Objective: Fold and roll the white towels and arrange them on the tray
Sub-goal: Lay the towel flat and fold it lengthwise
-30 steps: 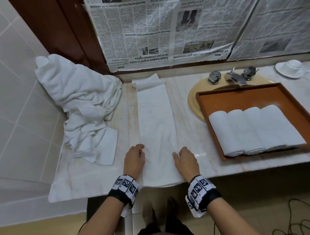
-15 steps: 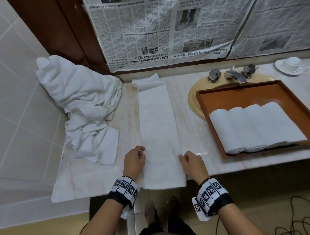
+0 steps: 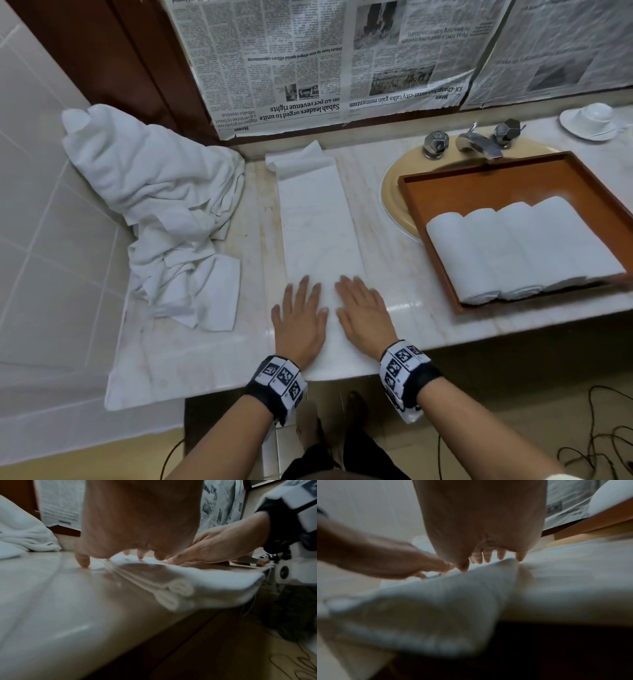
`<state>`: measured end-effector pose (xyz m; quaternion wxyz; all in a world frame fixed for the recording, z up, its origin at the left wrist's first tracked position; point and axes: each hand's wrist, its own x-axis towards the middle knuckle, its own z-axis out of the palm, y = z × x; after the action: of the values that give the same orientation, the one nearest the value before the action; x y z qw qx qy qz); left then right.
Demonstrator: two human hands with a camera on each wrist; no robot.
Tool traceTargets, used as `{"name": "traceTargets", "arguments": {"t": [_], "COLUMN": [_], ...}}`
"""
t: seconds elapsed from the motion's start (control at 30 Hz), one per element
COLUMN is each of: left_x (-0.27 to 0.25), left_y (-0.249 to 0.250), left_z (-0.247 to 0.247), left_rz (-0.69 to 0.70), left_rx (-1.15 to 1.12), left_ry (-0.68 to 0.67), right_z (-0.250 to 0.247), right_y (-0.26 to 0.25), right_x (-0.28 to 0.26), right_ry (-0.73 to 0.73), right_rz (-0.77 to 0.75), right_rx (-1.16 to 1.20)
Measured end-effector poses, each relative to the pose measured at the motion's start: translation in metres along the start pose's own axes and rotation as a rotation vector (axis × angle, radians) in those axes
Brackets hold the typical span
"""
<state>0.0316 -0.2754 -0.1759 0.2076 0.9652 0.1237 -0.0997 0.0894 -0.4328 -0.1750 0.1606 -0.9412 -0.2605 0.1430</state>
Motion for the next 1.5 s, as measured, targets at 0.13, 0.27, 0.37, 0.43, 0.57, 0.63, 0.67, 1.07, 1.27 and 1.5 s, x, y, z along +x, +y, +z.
{"name": "traceTargets", "arguments": {"t": [0.13, 0.27, 0.37, 0.43, 0.57, 0.63, 0.67, 1.07, 1.27, 1.5], "left_x": [-0.007, -0.011, 0.022, 0.045, 0.07, 0.072, 0.072, 0.118, 0.167, 0.19], "left_y": [-0.018, -0.032, -0.013, 0.0, 0.003, -0.007, -0.014, -0.001, -0.005, -0.02], "left_z": [0.007, -0.004, -0.01, -0.011, -0.013, -0.017, -0.02, -0.017, -0.031, -0.046], "left_rz": [-0.025, -0.095, -0.05, -0.027, -0.04, -0.07, -0.113, -0.139, -0.18, -0.299], "left_rx": [0.113, 0.045, -0.039, -0.029, 0.069, 0.089, 0.079, 0.039, 0.046, -0.014], "left_ry": [-0.074, -0.04, -0.011, -0.018, -0.069, -0.081, -0.083, -0.021, -0.003, -0.002], "right_z": [0.005, -0.011, -0.019, -0.016, -0.012, -0.016, -0.019, -0.018, -0.032, -0.05], "right_y": [0.028, 0.041, 0.01, -0.006, 0.002, 0.021, 0.031, 0.015, 0.025, 0.056], "right_x": [-0.003, -0.005, 0.02, 0.044, 0.081, 0.087, 0.088, 0.126, 0.18, 0.211], "right_ry": [-0.095, -0.055, -0.019, -0.038, -0.115, -0.132, -0.134, -0.12, -0.156, -0.126], "right_rz": [0.051, 0.173, -0.025, -0.111, -0.026, 0.035, 0.077, -0.052, -0.035, 0.09], "right_rx": [-0.09, -0.051, -0.034, -0.05, -0.109, -0.131, -0.115, -0.116, -0.143, -0.114]}}
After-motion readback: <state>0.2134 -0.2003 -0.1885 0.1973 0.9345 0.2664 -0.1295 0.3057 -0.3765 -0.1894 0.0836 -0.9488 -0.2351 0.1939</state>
